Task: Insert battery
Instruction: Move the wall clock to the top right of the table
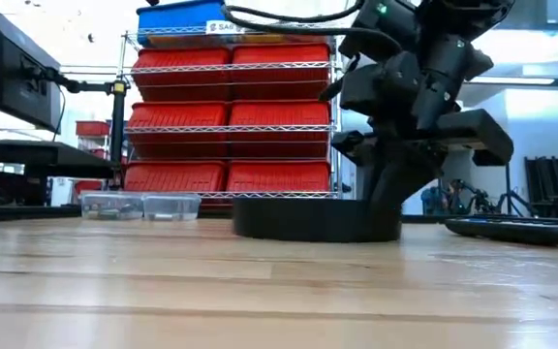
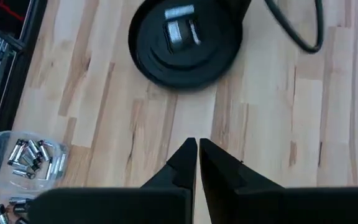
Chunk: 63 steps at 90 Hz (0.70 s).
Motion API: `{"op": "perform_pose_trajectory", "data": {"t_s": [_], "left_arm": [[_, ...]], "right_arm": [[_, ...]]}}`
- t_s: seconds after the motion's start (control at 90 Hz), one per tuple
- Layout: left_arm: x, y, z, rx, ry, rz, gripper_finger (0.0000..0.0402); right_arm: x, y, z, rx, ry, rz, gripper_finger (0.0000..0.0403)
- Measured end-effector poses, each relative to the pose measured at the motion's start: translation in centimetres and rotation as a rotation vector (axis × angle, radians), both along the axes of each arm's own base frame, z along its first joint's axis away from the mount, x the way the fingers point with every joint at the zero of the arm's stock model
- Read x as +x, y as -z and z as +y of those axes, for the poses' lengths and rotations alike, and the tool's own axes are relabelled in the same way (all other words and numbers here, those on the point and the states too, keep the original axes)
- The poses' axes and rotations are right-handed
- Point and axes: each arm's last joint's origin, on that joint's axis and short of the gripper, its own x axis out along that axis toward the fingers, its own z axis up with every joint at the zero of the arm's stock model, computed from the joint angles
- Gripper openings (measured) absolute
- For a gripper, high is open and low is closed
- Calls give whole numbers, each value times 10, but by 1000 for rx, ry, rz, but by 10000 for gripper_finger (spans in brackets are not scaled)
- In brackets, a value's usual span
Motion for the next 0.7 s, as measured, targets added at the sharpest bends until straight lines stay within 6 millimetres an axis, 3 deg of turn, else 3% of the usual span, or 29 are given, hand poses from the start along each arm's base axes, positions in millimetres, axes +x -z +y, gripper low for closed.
{"op": "perform_pose_trajectory", "data": {"t_s": [0.122, 0.3, 0.478, 0.7], "left_arm": [[0, 0, 0, 4, -1, -1, 0], [1, 0, 0, 10, 7, -5, 0], [1, -1, 0, 15, 16, -11, 0], [1, -1, 0, 15, 16, -11, 0]], "right_arm": [[7, -15, -4, 129, 45, -2, 2], [20, -65, -16, 353, 80, -115, 1], [24, -106, -51, 667, 152, -142, 1], [20, -117, -94, 960, 247, -71, 0]]}}
